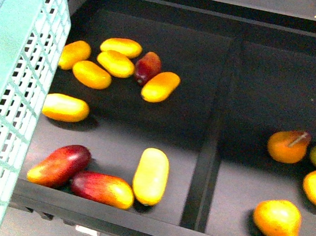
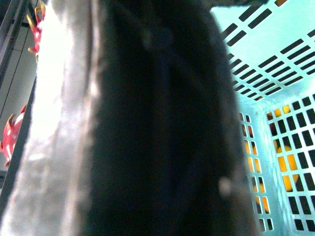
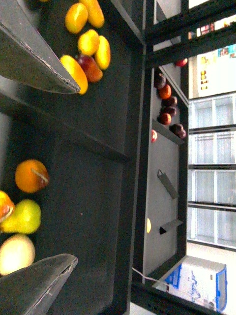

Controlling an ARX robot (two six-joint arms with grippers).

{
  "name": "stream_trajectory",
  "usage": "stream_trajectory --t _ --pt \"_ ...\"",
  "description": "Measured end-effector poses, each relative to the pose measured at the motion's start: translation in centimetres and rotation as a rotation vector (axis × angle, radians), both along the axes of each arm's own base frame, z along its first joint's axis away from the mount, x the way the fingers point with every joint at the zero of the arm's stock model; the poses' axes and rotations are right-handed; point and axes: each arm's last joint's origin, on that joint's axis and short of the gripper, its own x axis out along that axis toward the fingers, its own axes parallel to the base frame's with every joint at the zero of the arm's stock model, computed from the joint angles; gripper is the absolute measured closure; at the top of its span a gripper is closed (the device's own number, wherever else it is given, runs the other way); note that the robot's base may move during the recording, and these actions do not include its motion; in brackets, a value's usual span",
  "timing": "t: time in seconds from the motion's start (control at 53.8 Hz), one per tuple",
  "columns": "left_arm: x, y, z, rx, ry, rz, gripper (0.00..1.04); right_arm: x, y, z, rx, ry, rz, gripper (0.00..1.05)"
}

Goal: Pick mango and avocado into basket

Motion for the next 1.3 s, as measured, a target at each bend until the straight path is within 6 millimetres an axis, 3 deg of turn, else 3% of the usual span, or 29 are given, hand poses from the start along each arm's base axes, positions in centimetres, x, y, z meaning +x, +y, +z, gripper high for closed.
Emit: stream_trajectory --t 1.3 --pt "0.05 -0.01 -0.02 0.004 0.002 -0.001 0.91 0.00 0.00 0.01 0.000 -0.001 0.004 0.09"
